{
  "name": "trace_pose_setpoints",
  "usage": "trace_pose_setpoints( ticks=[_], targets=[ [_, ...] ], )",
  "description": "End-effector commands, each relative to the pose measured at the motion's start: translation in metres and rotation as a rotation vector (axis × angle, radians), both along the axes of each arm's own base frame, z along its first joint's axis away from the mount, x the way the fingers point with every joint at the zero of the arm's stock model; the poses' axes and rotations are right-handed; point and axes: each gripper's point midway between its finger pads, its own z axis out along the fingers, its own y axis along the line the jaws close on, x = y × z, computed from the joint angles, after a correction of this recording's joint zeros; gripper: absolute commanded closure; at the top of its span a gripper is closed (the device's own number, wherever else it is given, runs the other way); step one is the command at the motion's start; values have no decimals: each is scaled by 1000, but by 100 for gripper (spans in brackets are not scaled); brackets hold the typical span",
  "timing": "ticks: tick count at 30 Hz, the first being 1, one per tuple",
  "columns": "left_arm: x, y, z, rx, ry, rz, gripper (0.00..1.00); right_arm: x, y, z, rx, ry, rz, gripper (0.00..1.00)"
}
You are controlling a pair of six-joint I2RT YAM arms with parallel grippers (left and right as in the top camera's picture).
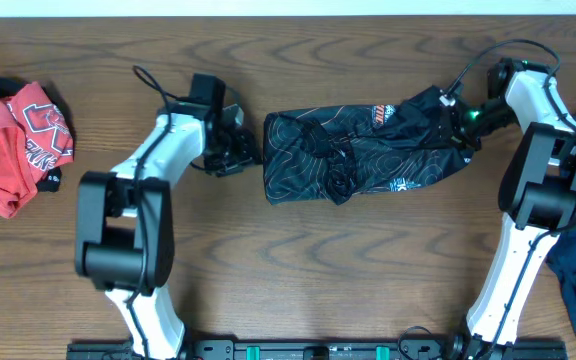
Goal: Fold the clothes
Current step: 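Fold the right end leftward over the bundle with the right gripper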
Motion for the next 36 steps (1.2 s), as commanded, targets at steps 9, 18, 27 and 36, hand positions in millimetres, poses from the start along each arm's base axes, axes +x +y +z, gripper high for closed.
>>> trace_pose_setpoints(
  ticks=[9,18,27,36],
  targets=[
    [-17,-8,-72,-6,154,-16,56,2,3,40,-122,-38,84,99],
    [-15,1,-76,58,139,-13,73,5,34,50,-128,-54,145,99],
    [-21,14,-80,129,160,-9,89,13,64,89,-148,-107,201,99],
    [-22,14,-80,129,165,-9,88,0,102,104,-197,-97,286,99]
  ],
)
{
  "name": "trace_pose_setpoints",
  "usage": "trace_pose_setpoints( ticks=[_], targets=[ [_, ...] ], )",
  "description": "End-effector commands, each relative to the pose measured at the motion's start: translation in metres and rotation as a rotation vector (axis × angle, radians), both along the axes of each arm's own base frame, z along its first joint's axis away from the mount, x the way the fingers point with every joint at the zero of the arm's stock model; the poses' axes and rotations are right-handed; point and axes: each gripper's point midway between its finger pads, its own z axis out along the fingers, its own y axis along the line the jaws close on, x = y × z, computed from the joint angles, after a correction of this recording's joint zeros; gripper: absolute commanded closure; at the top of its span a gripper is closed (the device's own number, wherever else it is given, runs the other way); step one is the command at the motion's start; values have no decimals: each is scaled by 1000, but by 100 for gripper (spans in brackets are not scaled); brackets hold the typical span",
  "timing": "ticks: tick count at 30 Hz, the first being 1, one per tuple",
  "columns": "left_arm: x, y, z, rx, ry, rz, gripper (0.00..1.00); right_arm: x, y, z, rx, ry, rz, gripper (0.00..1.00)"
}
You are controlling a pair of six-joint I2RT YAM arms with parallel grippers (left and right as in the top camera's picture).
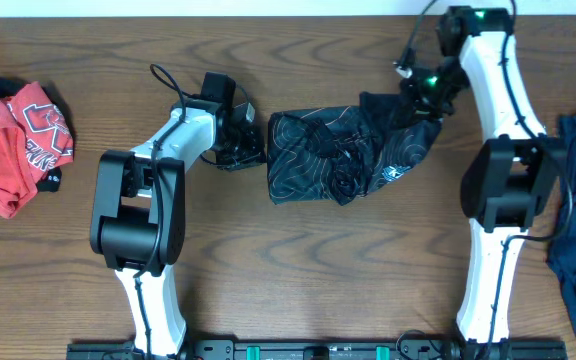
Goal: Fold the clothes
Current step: 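Fold the right end leftward over the bundle with the right gripper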
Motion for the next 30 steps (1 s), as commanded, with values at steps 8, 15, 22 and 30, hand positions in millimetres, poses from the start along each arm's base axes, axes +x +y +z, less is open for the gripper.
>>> trace_pose_setpoints(
  ticks=[8,15,22,30],
  targets=[
    [-41,32,-64,196,168,7,89,-19,70,20,-11,-35,125,99],
    [-41,32,-64,196,169,6,89,-34,102,15,-89,-41,197,99],
    [-42,33,-64,197,172,7,89,-47,124,13,-110,-41,244,99],
    [-38,47,-63,194,175,46,94,-48,120,10,-170,-41,233,99]
  ],
)
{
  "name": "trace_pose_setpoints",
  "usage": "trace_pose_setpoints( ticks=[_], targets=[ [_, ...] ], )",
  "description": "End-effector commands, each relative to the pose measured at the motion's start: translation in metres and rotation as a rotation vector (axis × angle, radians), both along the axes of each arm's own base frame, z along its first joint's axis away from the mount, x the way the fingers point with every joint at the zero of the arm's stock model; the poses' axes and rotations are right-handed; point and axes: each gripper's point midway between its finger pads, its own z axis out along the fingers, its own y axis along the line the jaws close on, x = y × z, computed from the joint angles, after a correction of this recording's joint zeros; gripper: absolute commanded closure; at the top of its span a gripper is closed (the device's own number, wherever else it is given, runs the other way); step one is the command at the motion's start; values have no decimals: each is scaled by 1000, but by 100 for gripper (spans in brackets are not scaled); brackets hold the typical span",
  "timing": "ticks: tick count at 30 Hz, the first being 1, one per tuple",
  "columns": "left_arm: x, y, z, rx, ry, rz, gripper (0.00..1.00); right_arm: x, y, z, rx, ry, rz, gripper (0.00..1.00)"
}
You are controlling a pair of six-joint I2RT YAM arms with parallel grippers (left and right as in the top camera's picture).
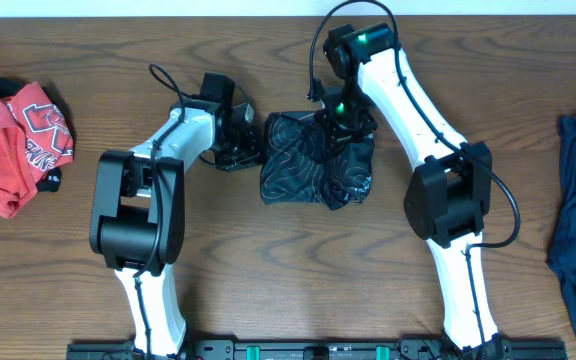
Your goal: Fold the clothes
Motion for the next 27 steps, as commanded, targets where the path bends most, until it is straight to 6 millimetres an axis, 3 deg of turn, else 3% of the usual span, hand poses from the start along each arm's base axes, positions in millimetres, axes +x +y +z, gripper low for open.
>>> trace_pose_setpoints(
  ticks=[1,7,16,21,27],
  targets=[
    [-38,44,-62,187,174,40,94,4,0,19,-2,-51,-15,99],
    [-39,45,-62,187,179,43,94,5,2,21,-19,-64,-21,99],
    [-39,46,-62,188,178,39,94,14,10,47,-32,-163,-9,99],
    [-30,60,-60,186,162,78,94,10,11,48,-38,-154,0,99],
    [-19,89,-47,180,137,157,94,8,14,48,-38,-153,6,99]
  ],
)
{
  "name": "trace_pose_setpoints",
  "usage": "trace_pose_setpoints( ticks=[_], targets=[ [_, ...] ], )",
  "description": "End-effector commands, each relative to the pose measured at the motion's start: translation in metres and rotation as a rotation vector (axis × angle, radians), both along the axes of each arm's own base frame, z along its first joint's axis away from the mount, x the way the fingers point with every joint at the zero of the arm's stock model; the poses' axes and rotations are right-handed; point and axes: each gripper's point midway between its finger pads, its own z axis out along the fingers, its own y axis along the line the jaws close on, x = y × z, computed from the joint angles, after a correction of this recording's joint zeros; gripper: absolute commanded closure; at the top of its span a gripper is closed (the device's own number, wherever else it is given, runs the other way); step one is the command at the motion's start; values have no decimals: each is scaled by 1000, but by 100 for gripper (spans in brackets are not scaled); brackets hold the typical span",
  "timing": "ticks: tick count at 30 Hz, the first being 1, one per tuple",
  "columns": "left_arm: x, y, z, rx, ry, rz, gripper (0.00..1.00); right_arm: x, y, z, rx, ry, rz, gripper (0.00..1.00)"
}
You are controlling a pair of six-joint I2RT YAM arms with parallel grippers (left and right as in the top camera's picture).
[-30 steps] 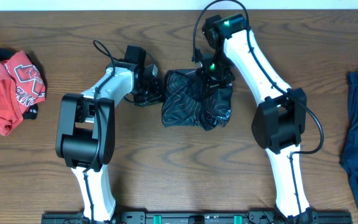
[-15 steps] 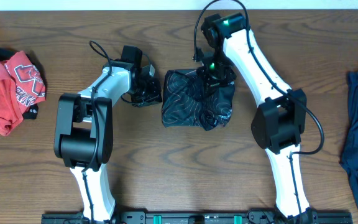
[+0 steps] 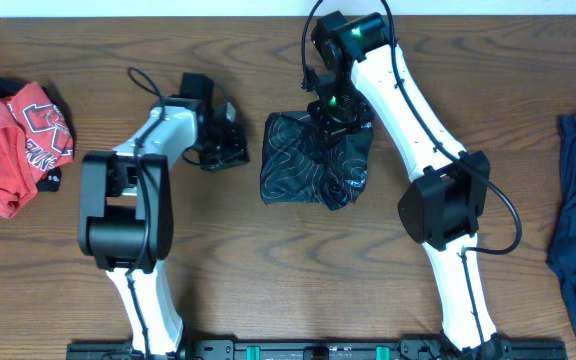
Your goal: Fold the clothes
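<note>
A black garment (image 3: 308, 165) with a pale line pattern lies doubled over into a rough square at the middle of the table. My right gripper (image 3: 330, 118) is down on its far edge, shut on a fold of the cloth, and the wrist hides its fingers. My left gripper (image 3: 236, 150) rests on the table a short way left of the garment, apart from it, and appears open with nothing in it.
A heap of red clothes (image 3: 13, 135) lies at the far left edge. A blue garment lies at the right edge. Both arm bases stand at the near edge of the table (image 3: 288, 290).
My left gripper has drawn back to the left, off the garment's left edge, leaving a gap. My right gripper has shifted slightly left on the far edge. The garment has kept its square shape.
At first the garment lay stretched out, my left gripper at its left end and my right gripper on its right end. Then the right end was lifted toward the middle. Then it lay over the left half, and now my left gripper is off the cloth.
</note>
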Motion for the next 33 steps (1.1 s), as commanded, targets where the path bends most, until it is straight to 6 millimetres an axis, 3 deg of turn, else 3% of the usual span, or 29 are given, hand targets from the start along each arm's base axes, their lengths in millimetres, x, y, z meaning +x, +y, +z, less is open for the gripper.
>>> trace_pose_setpoints(
  ticks=[1,10,16,21,22,24,26,28,29,31,32,33],
  targets=[
    [-23,58,-44,183,111,78,94,-1,6,20,20,-45,2,99],
    [-12,106,1,177,35,204,94,-9,35,20,40,-79,64,99],
    [-10,113,26,180,-12,220,94,-13,60,20,63,-114,92,99],
    [-11,113,29,179,-14,220,93,-17,72,21,76,-131,118,97],
    [-12,113,29,179,-11,220,94,-18,74,21,76,-132,122,89],
    [-12,113,28,179,-8,219,93,-19,76,21,78,-134,127,49],
    [-12,113,28,179,-7,220,93,-19,80,21,85,-143,136,36],
    [-12,113,28,179,-8,220,93,-18,85,21,94,-157,143,44],
    [-12,113,28,179,-7,220,93,-18,90,22,105,-166,149,62],
    [-12,113,28,179,-7,220,93,-18,99,23,126,-182,161,79],
    [-12,113,28,179,-7,220,93,-17,103,24,133,-191,167,77],
    [-12,113,28,179,-8,220,93,-17,106,24,139,-200,173,56]
  ],
)
